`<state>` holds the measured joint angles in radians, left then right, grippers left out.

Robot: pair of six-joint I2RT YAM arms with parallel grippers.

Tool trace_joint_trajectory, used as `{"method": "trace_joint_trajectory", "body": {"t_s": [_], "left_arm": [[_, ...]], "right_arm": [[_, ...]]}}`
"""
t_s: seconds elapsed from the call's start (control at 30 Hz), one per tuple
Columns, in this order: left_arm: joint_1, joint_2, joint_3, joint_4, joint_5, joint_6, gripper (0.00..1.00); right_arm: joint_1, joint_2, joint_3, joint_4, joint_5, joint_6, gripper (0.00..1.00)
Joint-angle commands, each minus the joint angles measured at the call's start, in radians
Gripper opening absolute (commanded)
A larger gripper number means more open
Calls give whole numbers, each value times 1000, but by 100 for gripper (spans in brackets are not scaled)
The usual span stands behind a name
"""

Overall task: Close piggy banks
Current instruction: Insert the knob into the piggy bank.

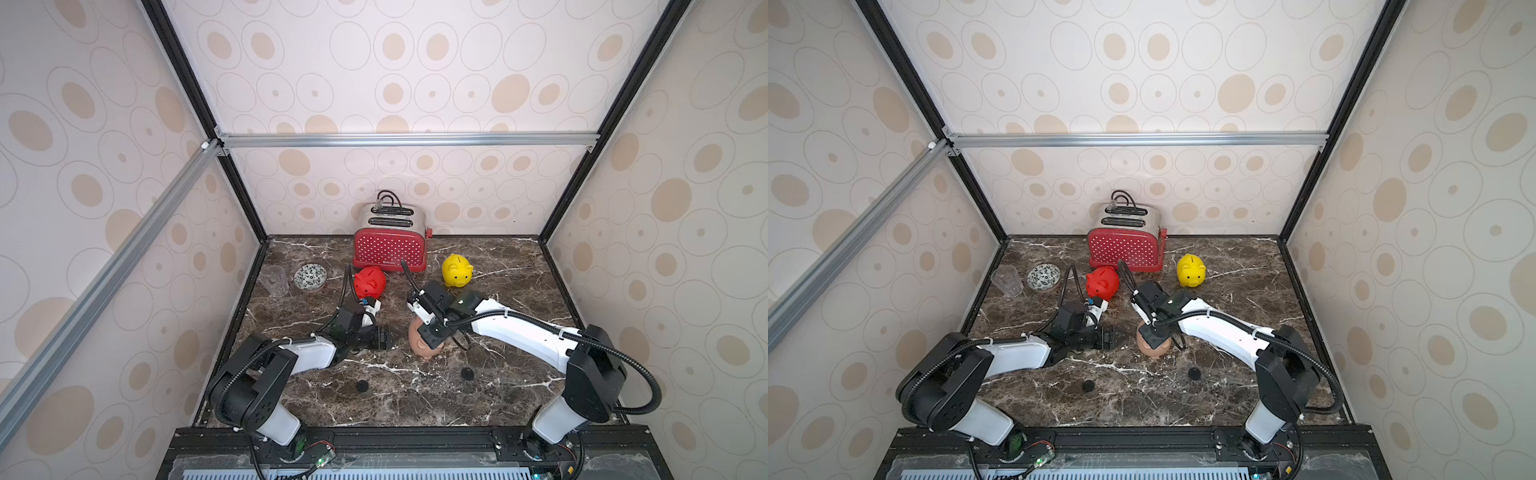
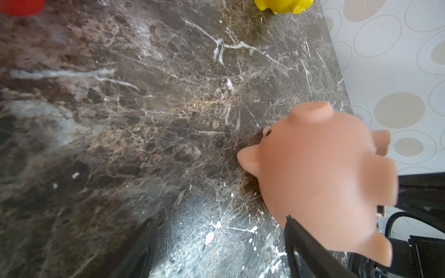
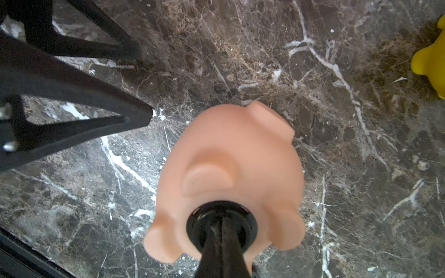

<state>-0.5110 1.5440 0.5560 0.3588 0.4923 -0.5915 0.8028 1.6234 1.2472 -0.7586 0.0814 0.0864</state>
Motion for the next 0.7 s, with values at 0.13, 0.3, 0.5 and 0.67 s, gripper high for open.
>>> {"method": "trace_joint_trajectory", "body": {"t_s": [0.13,0.3,0.5,0.67], "left_arm": [[5,13,13,23,6,-10,82],[5,14,13,23,6,-10,82],[6,16,13,25,6,-10,82],[5,14,13,25,7,-10,82]], "right_arm": [[2,30,22,-4,26,-15,0],[3,33,24,5,16,-11,0],[3,18,21,13,26,-4,0],[4,-2,5,32,28,2,0]]}}
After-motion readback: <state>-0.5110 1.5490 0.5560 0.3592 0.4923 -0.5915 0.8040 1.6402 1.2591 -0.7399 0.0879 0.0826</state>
